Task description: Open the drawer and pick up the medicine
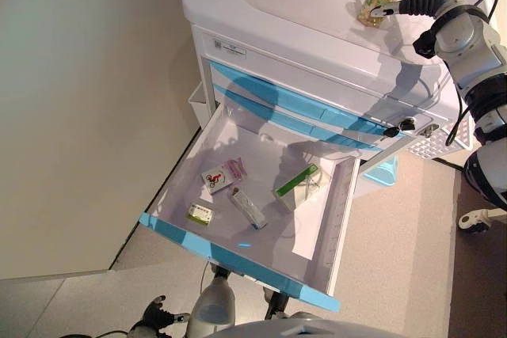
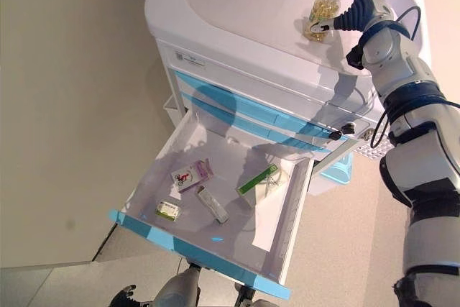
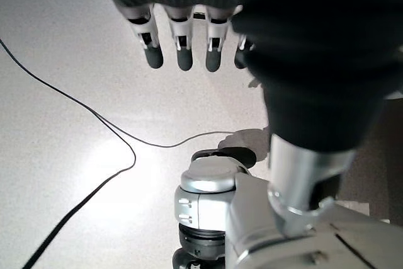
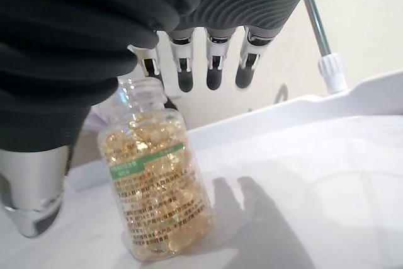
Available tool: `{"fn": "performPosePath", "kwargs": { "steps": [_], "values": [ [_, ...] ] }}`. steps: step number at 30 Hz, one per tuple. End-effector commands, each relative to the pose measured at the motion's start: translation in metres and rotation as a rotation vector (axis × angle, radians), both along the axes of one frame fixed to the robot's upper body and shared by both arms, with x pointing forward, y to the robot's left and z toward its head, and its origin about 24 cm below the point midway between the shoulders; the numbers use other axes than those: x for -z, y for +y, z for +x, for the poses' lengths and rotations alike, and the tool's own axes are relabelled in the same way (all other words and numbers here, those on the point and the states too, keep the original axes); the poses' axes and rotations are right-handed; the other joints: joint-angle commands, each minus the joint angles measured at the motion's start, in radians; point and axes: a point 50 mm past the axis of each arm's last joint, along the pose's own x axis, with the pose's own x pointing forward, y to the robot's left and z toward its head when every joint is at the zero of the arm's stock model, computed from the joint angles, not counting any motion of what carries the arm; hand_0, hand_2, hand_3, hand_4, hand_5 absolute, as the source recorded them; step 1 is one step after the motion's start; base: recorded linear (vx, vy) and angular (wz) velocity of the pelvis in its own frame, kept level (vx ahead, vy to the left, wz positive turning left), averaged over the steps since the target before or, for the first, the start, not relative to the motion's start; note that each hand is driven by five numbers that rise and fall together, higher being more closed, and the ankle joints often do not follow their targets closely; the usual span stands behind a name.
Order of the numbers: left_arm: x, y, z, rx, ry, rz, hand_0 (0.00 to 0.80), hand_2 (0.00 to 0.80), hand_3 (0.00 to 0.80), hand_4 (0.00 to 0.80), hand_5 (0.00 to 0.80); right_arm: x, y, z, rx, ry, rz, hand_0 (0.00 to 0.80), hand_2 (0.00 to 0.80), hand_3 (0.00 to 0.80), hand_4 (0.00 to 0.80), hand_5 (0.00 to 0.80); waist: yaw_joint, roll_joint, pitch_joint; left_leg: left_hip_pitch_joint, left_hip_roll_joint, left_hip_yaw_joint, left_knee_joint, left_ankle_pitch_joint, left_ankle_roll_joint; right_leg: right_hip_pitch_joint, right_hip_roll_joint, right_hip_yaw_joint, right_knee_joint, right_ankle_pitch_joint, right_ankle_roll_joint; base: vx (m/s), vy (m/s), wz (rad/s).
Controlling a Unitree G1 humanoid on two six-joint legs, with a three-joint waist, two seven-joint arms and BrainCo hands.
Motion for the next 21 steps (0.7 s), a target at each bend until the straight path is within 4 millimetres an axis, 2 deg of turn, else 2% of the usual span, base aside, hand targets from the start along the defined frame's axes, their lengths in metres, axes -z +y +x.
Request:
{"fn": "performPosePath", "kwargs": {
  "steps": [1, 11, 17, 21],
  "values": [
    [0.0, 0.004, 0.001, -0.011, 0.005, 0.017, 0.0, 0.0, 0.0, 0.0, 0.0, -0.035, 0.002, -0.009, -0.007, -0.132, 0.009, 0.0, 0.0, 0.0, 0.0, 0.0, 0.005, -0.024, -0.003, 0.042, -0.046, 0.005, -0.003, -0.061, 0.03, -0.092, -0.021, 0.019, 0.088, 0.052, 0.044, 0.0, 0.0, 0.0],
    [0.0, 0.006, -0.002, -0.008, 0.018, 0.023, 0.0, 0.0, 0.0, 0.0, 0.0, -0.042, -0.008, -0.016, 0.018, -0.186, 0.021, 0.0, 0.0, 0.0, 0.0, 0.0, -0.007, -0.025, -0.017, 0.057, -0.046, 0.016, -0.002, -0.068, 0.032, -0.083, -0.021, 0.031, 0.09, 0.052, 0.045, -0.001, 0.0, -0.01],
    [0.001, 0.005, -0.007, -0.016, 0.035, 0.022, 0.0, 0.0, 0.0, 0.0, 0.0, -0.048, -0.024, -0.031, -0.008, -0.333, 0.196, 0.0, 0.0, 0.0, 0.0, 0.0, -0.025, -0.011, -0.04, 0.086, -0.048, 0.03, -0.003, -0.083, 0.037, -0.06, -0.023, 0.042, 0.09, 0.044, 0.047, 0.015, 0.015, -0.08],
    [0.003, 0.004, -0.014, -0.016, 0.054, 0.018, 0.0, 0.0, 0.0, 0.0, 0.0, -0.042, -0.041, -0.044, -0.021, -0.395, 0.28, 0.0, 0.0, 0.0, 0.0, 0.0, -0.038, 0.0, -0.06, 0.114, -0.049, 0.045, -0.004, -0.095, 0.037, -0.033, -0.026, 0.051, 0.084, 0.042, 0.051, 0.013, 0.012, -0.03]
  ]
}}
